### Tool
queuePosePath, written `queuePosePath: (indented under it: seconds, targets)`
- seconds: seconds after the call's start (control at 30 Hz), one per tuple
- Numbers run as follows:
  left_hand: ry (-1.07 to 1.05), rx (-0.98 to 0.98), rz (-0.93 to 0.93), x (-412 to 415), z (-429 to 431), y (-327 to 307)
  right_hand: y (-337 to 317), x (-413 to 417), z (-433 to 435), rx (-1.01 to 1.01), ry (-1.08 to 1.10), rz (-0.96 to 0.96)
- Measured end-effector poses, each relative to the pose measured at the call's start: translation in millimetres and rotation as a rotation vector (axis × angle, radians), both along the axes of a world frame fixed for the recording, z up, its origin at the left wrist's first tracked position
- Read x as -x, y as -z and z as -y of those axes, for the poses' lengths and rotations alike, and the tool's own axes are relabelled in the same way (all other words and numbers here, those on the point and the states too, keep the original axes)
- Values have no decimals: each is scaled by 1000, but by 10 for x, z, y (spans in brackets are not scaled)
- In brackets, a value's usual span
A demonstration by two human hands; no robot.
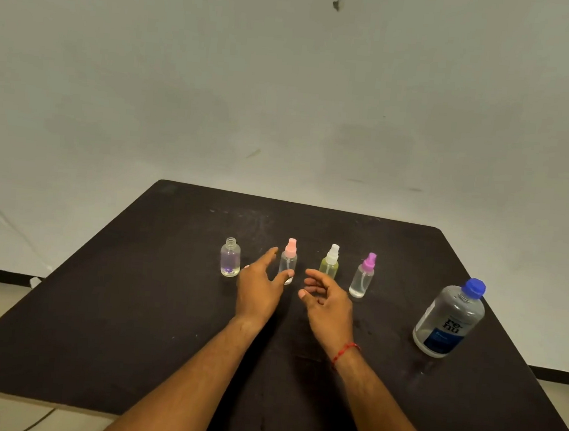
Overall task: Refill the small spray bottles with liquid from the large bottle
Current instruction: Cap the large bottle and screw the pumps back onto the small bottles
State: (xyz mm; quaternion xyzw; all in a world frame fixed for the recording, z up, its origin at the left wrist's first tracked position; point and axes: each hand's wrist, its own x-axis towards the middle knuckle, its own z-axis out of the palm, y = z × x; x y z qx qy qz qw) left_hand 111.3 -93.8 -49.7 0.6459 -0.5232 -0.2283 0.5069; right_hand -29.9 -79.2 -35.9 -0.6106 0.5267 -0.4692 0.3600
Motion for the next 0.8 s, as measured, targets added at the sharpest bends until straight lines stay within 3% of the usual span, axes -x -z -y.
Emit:
queuePosePath:
  seconds: [0.23,0.43,0.8]
  targets:
    - [-145,163,-50,-344,-359,-91,45,-272,-31,9,-33,-23]
    - [-275,191,-41,-757,-423,-23,100,-555,-15,0,-67,-62]
    - [-107,-35,-44,-1100,-64,124,226,-1001,207,1,-54,-292]
